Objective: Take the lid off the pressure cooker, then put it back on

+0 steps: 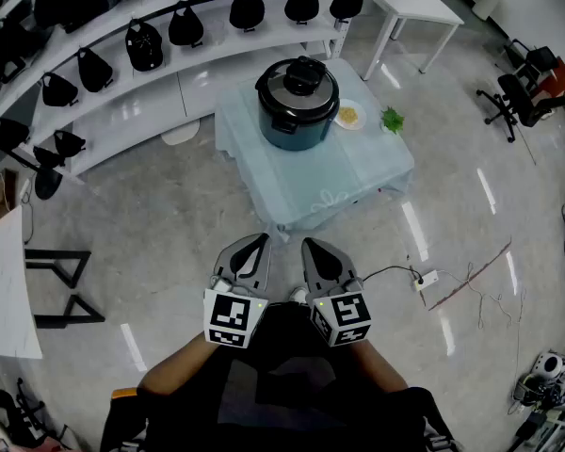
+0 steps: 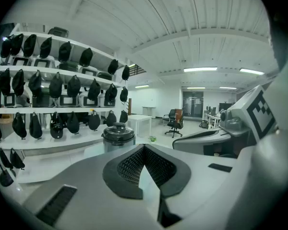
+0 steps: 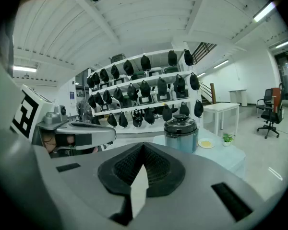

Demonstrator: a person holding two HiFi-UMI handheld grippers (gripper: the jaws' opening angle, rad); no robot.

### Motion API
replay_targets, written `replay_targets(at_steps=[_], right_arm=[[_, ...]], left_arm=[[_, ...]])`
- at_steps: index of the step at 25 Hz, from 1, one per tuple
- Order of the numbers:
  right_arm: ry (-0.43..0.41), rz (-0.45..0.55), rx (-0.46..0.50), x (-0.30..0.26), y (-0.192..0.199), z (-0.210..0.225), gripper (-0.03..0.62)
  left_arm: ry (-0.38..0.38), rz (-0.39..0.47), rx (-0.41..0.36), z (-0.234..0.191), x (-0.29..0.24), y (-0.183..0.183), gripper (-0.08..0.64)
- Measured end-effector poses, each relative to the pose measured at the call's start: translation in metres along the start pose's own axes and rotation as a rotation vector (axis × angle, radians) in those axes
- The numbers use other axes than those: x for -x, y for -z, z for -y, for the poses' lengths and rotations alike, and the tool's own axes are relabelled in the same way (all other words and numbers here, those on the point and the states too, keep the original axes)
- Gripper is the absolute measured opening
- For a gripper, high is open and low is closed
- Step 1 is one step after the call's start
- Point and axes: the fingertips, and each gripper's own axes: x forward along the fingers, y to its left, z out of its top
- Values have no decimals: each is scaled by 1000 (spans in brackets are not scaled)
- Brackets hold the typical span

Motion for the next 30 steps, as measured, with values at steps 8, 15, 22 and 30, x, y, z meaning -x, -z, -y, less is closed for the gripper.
replay_targets(at_steps=[8, 15, 22, 30], right_arm=[[1, 3, 6, 6, -1, 7, 14], [-23, 19, -7, 12, -7, 18, 14], [-50, 38, -14, 19, -11, 34, 15], [-61, 45, -42, 38, -2, 67, 15]], left_arm=[[-6, 7, -2, 7, -3, -3, 8], [-24, 18, -1, 16, -8, -9, 8], [-45, 20, -4, 31, -18, -15, 8], [-70, 16, -21, 63, -31, -18, 8]])
